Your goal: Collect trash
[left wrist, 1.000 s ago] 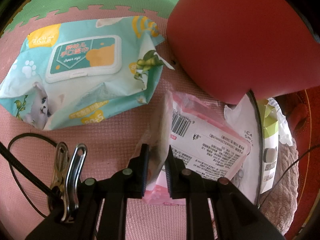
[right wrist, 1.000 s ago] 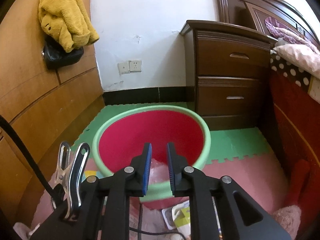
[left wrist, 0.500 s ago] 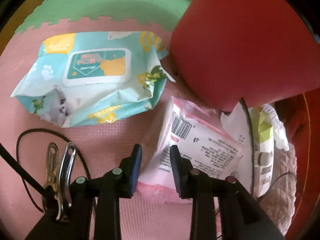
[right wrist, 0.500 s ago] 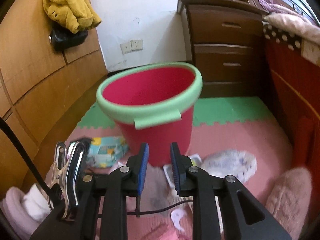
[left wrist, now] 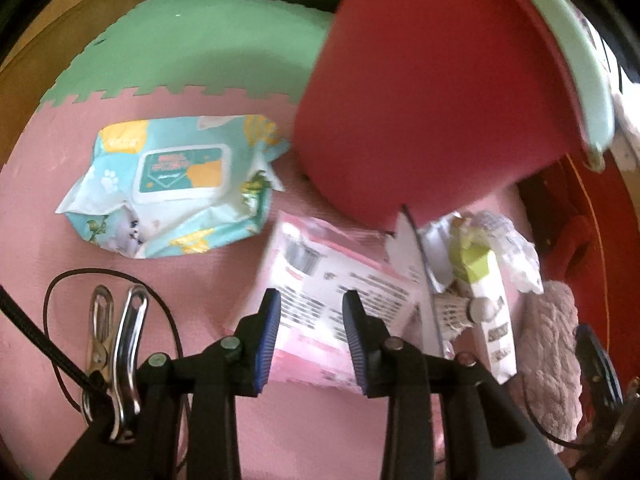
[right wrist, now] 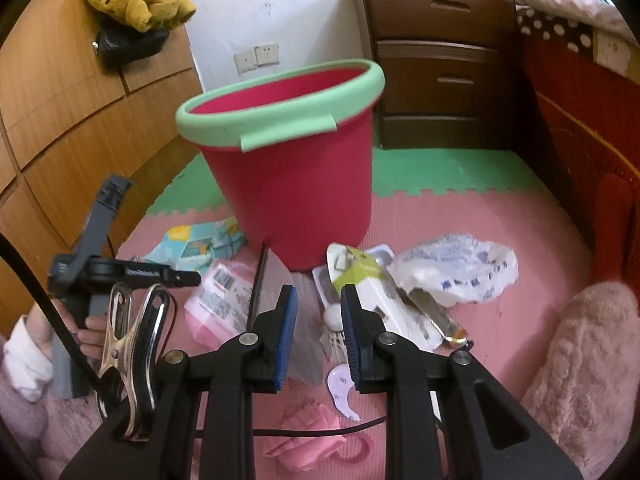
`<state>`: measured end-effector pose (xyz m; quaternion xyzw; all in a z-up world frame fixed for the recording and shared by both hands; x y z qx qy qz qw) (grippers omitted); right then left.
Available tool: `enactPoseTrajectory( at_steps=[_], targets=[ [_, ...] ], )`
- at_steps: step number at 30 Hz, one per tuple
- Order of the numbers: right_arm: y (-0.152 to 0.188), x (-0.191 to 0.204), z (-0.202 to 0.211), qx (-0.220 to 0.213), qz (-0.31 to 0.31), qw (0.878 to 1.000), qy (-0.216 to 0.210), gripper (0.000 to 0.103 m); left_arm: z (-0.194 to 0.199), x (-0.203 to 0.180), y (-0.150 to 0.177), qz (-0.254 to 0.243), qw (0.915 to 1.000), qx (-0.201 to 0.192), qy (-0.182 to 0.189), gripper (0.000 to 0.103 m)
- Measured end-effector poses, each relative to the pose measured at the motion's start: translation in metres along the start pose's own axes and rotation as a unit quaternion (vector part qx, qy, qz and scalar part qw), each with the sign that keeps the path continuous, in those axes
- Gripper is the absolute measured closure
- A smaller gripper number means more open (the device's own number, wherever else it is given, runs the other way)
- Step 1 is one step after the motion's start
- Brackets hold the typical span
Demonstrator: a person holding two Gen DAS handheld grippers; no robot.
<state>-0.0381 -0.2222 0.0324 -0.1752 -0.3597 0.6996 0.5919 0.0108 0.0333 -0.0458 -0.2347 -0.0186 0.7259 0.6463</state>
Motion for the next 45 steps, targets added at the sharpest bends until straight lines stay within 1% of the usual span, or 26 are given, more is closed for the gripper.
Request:
enactPoseTrajectory(
  at_steps=[4, 9, 11, 15, 20, 24, 27, 29, 31, 34, 39, 41, 45],
  targets=[
    [0.007, -0.007, -0.004, 0.007, -0.007, 1.0, -0.005, 0.08, 0.008, -0.031, 0.004, -0.023, 0.9996, -0.003, 0.015, 0.07],
    [0.013, -0.012, -0.008, 0.013, -0.011, 1.0, -0.002, 0.08, 0.003, -0.072, 0.005, -0.051, 0.9982, -0.005, 0.033, 0.065],
    [0.016, -0.016, -0.009, 0.015, -0.018, 1.0, -0.005, 0.08, -0.003, -0.086, 0.007, -0.064, 0.9975, 0.0, 0.029, 0.065],
    [0.019, -0.023, -0.01, 0.017, -0.027, 0.999, -0.008, 0.08, -0.024, -0.103, 0.011, -0.087, 0.9961, 0.015, 0.005, 0.065],
    [0.021, -0.028, -0.011, 0.018, -0.031, 0.999, -0.015, 0.08, -0.046, -0.104, 0.014, -0.092, 0.9951, 0.03, -0.016, 0.065],
    [0.024, -0.029, -0.014, 0.022, -0.033, 0.999, -0.016, 0.079, -0.056, -0.1, 0.013, -0.079, 0.9962, 0.036, -0.004, 0.065],
    [0.025, -0.029, -0.017, 0.026, -0.033, 0.999, -0.015, 0.079, -0.063, -0.1, 0.013, -0.077, 0.9963, 0.039, 0.007, 0.075],
    [0.026, -0.028, -0.019, 0.029, -0.033, 0.999, -0.015, 0.079, -0.066, -0.102, 0.015, -0.084, 0.9959, 0.036, 0.006, 0.085],
    [0.027, -0.026, -0.022, 0.033, -0.028, 0.999, -0.012, 0.079, -0.068, -0.103, 0.015, -0.091, 0.9953, 0.032, 0.006, 0.089],
    [0.03, -0.024, -0.025, 0.039, -0.023, 0.999, -0.009, 0.08, -0.063, -0.103, 0.014, -0.095, 0.995, 0.025, 0.019, 0.093],
    [0.033, -0.02, -0.034, 0.05, -0.016, 0.999, -0.004, 0.079, -0.04, -0.101, 0.011, -0.098, 0.9946, -0.006, 0.033, 0.095],
    [0.034, -0.018, -0.038, 0.056, -0.012, 0.998, -0.001, 0.079, -0.035, -0.1, 0.011, -0.1, 0.9944, -0.012, 0.032, 0.095],
    [0.033, -0.013, -0.048, 0.063, -0.009, 0.998, 0.002, 0.079, -0.029, -0.091, 0.012, -0.1, 0.9948, -0.012, 0.019, 0.096]
  ],
)
Point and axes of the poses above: each gripper's, at about its wrist camera, not at the fingertips, and z roughly against the way its jaws point, x to its left, y to its underside, the point moved 4 cm from there along -z, roughly the way its jaws point, and after that the axes turned 1 degree about z, right-handed, at the moved point
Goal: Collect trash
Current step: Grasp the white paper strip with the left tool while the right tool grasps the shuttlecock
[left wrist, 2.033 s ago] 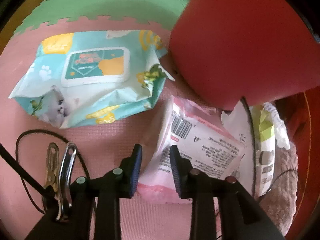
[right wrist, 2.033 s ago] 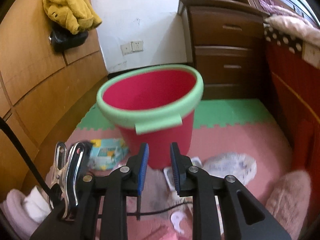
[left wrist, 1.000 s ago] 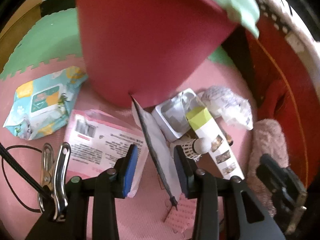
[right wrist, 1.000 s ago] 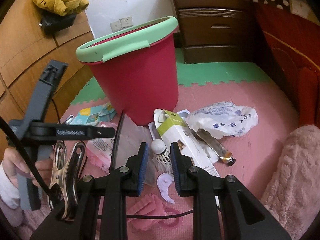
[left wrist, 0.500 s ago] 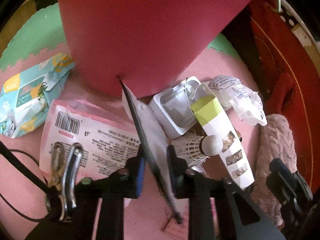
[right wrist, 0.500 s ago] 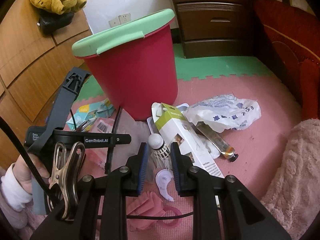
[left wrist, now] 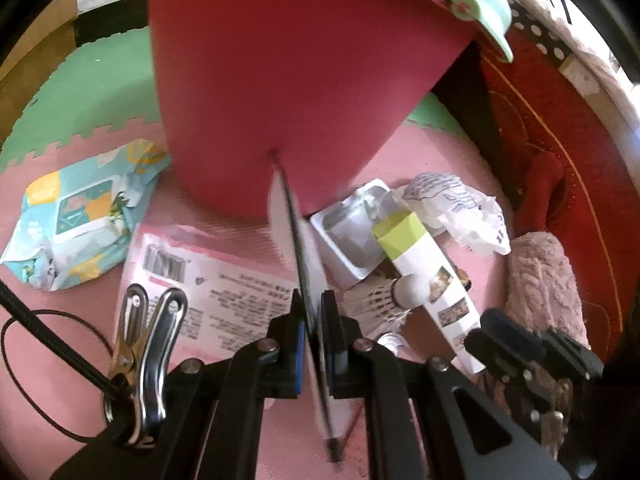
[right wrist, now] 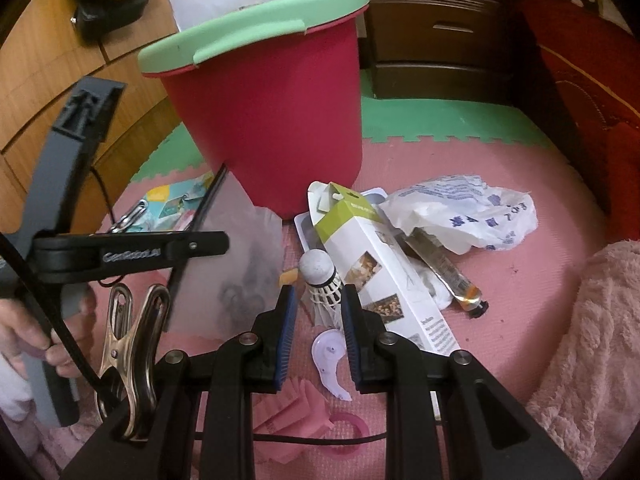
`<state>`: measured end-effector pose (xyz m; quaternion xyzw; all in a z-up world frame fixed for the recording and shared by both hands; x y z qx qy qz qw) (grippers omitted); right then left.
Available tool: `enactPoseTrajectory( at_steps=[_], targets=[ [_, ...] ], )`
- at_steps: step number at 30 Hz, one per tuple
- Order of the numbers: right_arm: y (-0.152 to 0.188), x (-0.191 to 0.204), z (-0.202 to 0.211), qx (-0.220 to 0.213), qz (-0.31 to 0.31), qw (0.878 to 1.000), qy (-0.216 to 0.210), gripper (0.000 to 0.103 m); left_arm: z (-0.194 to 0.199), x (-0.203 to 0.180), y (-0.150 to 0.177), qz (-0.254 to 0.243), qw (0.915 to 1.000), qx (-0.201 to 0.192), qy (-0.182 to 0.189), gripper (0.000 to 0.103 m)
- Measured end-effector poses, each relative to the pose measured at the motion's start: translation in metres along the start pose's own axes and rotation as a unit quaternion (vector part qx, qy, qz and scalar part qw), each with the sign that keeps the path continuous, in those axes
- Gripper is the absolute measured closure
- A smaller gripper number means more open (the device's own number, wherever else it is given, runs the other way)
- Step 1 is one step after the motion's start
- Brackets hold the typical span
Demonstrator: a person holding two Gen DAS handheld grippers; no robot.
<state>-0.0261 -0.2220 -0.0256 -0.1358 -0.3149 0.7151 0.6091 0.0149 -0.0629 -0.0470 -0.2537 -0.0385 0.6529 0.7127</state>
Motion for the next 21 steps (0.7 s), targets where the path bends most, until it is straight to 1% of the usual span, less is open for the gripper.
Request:
enactPoseTrajectory(
  at_steps=[4, 7, 10, 16, 21],
  targets=[
    [-0.005, 0.005, -0.013, 0.006, 0.006, 1.0, 0.011, 0.079, -0.004, 0.009, 0.0, 0.01, 0.9999, 0.009, -0.004, 0.096],
    [-0.008, 0.009, -0.021, 0.009, 0.016, 0.999, 0.026, 0.074, -0.005, 0.016, 0.002, 0.011, 0.9998, 0.011, -0.01, 0.096],
    [-0.01, 0.013, -0.032, 0.017, 0.026, 0.999, 0.034, 0.073, -0.011, 0.021, 0.005, 0.013, 0.9996, 0.021, -0.013, 0.096],
    [-0.011, 0.023, -0.052, 0.032, 0.051, 0.997, 0.046, 0.073, -0.02, 0.023, 0.009, 0.018, 0.999, 0.041, -0.004, 0.096],
    [-0.012, 0.021, -0.06, 0.034, 0.042, 0.998, 0.037, 0.074, -0.028, 0.019, 0.013, 0.011, 0.9985, 0.054, 0.003, 0.095]
  ],
)
Point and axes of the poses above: each gripper's, at about its wrist camera, not at the fingertips, and z roughly against the way its jaws point, x to its left, y to its underside, the point moved 4 cm from there along -z, roughly the way its jaws point, and after that the axes turned 1 degree about z, right-handed, at the moved point
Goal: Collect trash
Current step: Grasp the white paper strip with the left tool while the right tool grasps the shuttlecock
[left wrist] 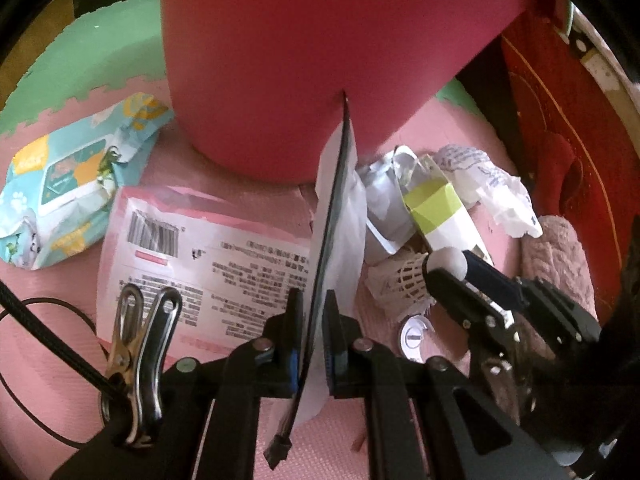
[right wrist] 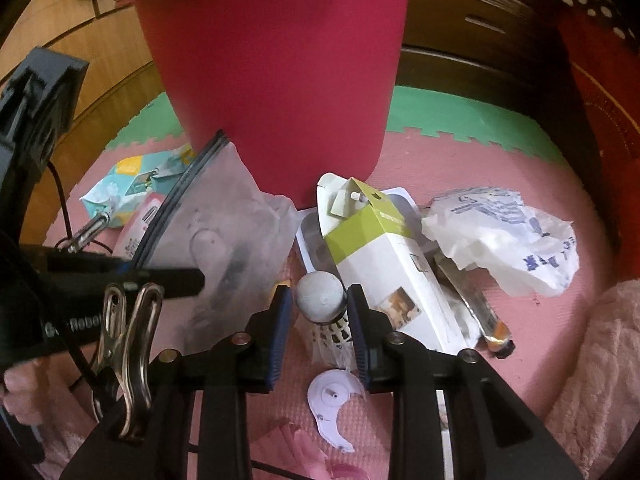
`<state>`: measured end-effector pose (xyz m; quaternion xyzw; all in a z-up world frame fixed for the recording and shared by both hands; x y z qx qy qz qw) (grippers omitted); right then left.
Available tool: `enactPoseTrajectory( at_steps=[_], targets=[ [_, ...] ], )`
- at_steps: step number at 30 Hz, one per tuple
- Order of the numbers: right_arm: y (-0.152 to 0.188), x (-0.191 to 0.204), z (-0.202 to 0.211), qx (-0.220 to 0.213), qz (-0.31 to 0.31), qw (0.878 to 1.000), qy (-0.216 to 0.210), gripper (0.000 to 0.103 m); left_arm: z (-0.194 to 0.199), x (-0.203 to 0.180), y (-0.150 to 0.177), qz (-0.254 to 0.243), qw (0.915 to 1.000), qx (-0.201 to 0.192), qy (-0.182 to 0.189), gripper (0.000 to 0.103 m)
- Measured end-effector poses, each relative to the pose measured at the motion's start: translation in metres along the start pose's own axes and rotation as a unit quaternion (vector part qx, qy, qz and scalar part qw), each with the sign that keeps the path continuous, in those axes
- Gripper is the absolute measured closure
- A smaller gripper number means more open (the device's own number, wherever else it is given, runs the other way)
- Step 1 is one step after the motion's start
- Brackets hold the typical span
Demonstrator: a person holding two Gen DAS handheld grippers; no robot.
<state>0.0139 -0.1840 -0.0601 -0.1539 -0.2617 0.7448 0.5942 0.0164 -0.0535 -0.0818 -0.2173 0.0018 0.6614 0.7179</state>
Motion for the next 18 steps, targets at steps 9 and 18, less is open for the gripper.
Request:
enactPoseTrajectory(
  at_steps=[9, 18],
  targets=[
    [-0.004, -0.007, 0.018, -0.031, -0.02, 0.999, -0.032, 0.076, 0.015, 0.0, 0.004, -0.004, 0.9996, -0.024, 0.013, 0.097],
    [0.0, -0.009, 0.051, -0.057, -0.03, 0.996, -0.068, 0.076, 0.057, -0.017, 0.01, -0.02, 0.9971, -0.068, 0.027, 0.099]
  ],
)
Point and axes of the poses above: each gripper's, at about its wrist camera, not at the fingertips, and z roughly against the way its jaws point, x to its left, y to its underside, the point moved 4 cm from there along -z, roughly the way its jaws point, and after that the axes turned 1 degree about z, right-handed, at the moved point
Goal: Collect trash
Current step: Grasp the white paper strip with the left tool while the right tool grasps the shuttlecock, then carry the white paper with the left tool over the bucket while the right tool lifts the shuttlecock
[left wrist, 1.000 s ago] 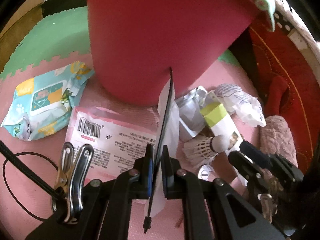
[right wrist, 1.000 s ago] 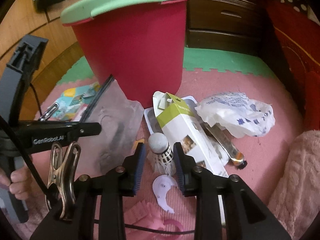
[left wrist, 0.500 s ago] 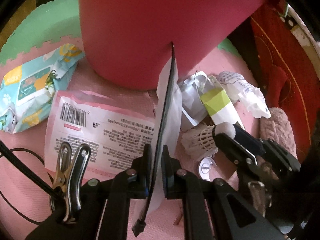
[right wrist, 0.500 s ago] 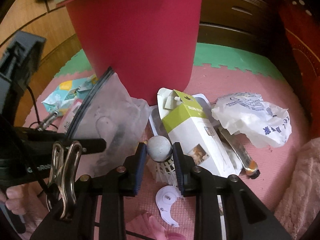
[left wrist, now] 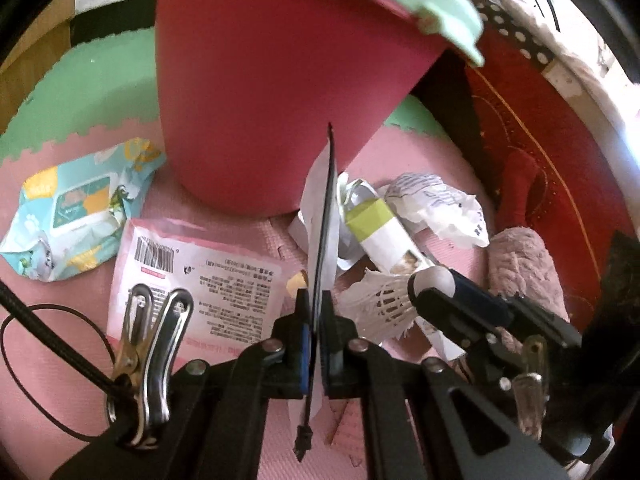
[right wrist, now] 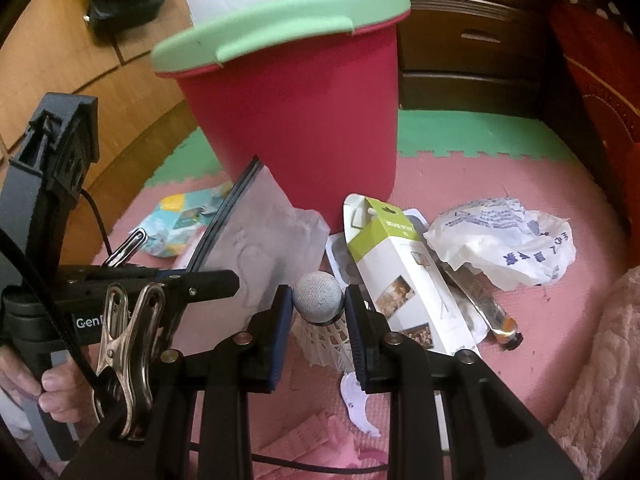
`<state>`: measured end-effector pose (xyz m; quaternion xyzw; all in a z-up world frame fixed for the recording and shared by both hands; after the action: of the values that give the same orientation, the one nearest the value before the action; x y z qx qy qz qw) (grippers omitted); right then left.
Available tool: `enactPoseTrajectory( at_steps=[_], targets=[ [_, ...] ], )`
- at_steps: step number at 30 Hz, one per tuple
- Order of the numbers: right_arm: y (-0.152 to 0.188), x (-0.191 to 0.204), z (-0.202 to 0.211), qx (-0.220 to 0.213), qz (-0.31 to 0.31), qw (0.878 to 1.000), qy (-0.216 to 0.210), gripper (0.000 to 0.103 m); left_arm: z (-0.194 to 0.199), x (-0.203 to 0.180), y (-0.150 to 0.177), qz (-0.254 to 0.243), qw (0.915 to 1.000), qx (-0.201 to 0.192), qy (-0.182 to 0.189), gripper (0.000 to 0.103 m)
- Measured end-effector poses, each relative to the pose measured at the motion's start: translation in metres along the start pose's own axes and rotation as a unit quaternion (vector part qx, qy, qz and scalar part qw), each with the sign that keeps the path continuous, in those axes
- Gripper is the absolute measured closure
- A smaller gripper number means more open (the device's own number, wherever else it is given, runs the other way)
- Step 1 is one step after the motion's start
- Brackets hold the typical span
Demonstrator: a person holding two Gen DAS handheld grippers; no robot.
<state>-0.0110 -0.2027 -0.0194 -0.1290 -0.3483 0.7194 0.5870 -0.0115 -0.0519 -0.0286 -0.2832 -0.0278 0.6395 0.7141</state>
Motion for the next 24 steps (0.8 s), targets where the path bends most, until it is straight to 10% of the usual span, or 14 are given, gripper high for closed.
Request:
enactPoseTrajectory(
  at_steps=[24],
  targets=[
    [-0.016, 0.007, 0.091, -0.098, -0.021, 0.994, -0.036, 0.076, 0.145, -0.038, -0.032, 0.006, 0.9932, -0.116, 0.01, 0.1]
  ],
)
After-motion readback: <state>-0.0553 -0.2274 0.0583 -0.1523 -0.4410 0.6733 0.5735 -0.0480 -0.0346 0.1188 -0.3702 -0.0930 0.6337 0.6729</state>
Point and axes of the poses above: each gripper's, at about its wrist camera, not at the fingertips, and z roughly against the way its jaws point, x to its left, y to its underside, the point moved 4 cm from there along -z, roughly the way its jaws point, and after that the axes turned 1 degree about z, right-handed, at the moved point
